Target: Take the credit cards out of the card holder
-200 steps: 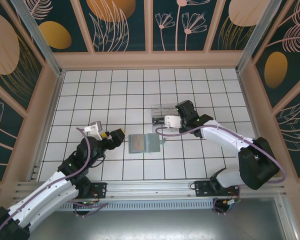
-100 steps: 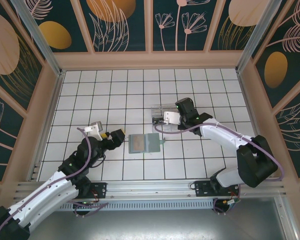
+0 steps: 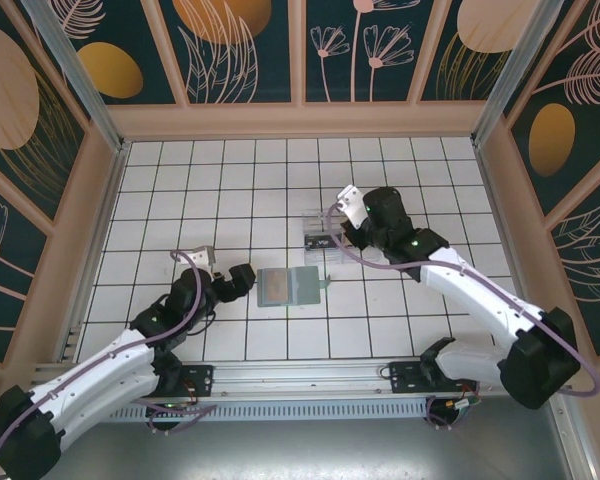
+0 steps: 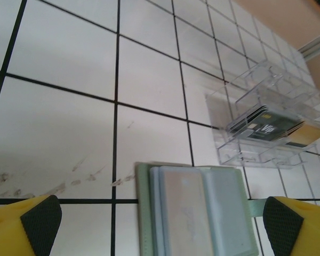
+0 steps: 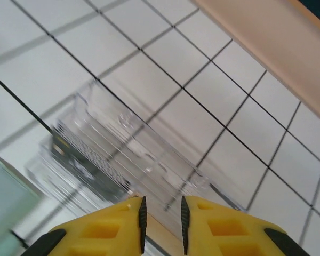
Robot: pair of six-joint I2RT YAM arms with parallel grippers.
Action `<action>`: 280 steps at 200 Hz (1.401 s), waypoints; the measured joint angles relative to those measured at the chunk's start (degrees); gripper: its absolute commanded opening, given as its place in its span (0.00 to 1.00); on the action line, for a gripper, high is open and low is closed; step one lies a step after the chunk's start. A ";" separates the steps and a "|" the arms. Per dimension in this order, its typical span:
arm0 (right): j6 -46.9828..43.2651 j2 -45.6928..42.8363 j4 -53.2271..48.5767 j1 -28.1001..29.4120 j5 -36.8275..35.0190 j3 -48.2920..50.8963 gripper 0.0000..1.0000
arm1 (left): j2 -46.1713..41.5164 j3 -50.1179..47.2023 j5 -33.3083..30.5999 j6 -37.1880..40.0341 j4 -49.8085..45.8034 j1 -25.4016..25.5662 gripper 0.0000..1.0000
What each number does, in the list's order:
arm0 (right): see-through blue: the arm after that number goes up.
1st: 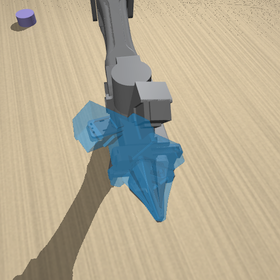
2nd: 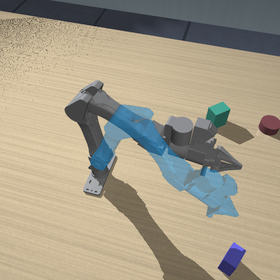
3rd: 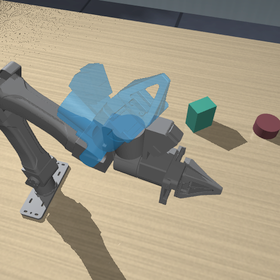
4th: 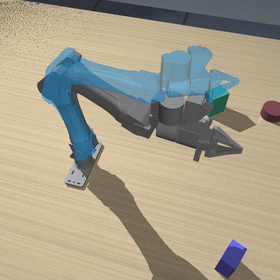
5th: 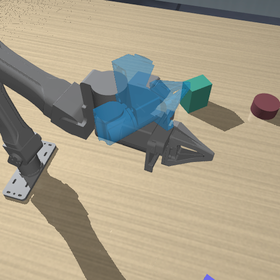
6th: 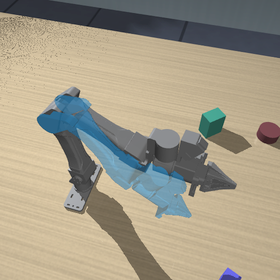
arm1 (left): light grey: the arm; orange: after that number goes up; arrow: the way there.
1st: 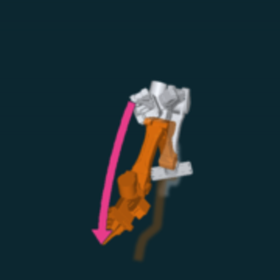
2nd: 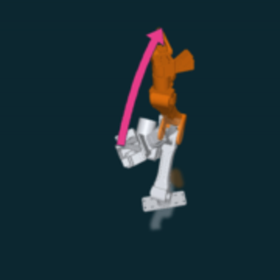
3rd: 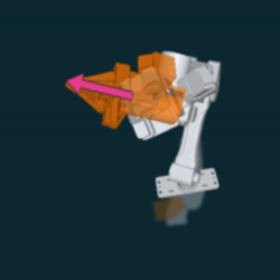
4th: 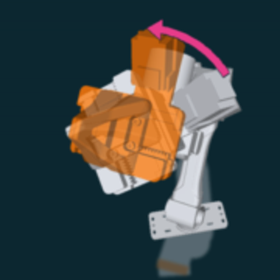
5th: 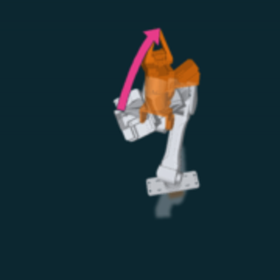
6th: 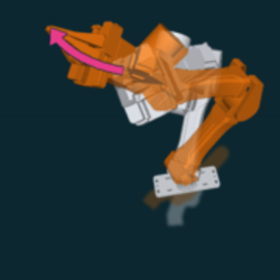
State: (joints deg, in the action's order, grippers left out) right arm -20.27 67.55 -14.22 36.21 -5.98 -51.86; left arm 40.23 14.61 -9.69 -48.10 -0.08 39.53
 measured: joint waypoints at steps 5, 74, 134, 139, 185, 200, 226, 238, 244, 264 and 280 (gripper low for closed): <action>2.99 -0.85 0.55 0.31 0.57 0.42 0.26 | 0.63 0.00 0.02 -0.17 -0.02 0.00 0.98; 33.57 -4.52 5.68 7.26 3.58 11.28 0.21 | 7.76 0.00 2.08 -3.28 0.26 0.00 0.88; 43.21 7.04 12.48 13.97 5.42 17.86 0.12 | 15.91 0.09 7.80 -5.35 4.39 0.00 0.79; 43.41 8.39 12.87 14.10 5.44 17.86 0.11 | 16.83 0.15 8.22 -5.40 4.61 0.00 0.79; 44.83 16.26 15.76 14.27 5.14 17.81 0.09 | 23.04 3.06 11.32 -5.42 6.97 0.00 0.74; 44.85 17.88 15.87 14.27 4.85 17.51 0.09 | 24.15 3.91 12.24 -5.40 7.91 0.00 0.73; 44.89 20.04 17.64 14.27 4.59 16.96 0.08 | 26.18 4.59 13.60 -5.40 9.68 0.00 0.69; 45.09 20.83 18.51 14.27 4.55 16.72 0.08 | 27.41 4.94 14.10 -5.42 10.25 0.00 0.67; 45.16 21.09 18.97 14.27 4.55 16.63 0.08 | 27.98 5.09 14.40 -5.42 10.49 0.00 0.66; 45.92 21.51 19.93 14.27 4.57 16.59 0.08 | 29.75 5.84 15.50 -5.38 10.75 0.00 0.64; 46.31 21.55 20.09 14.27 4.57 16.61 0.08 | 30.73 6.21 16.15 -5.27 11.32 0.00 0.60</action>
State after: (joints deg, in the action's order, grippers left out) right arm 26.04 89.10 5.87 50.48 -1.41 -35.24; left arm 70.96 20.82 6.46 -53.36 11.25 39.53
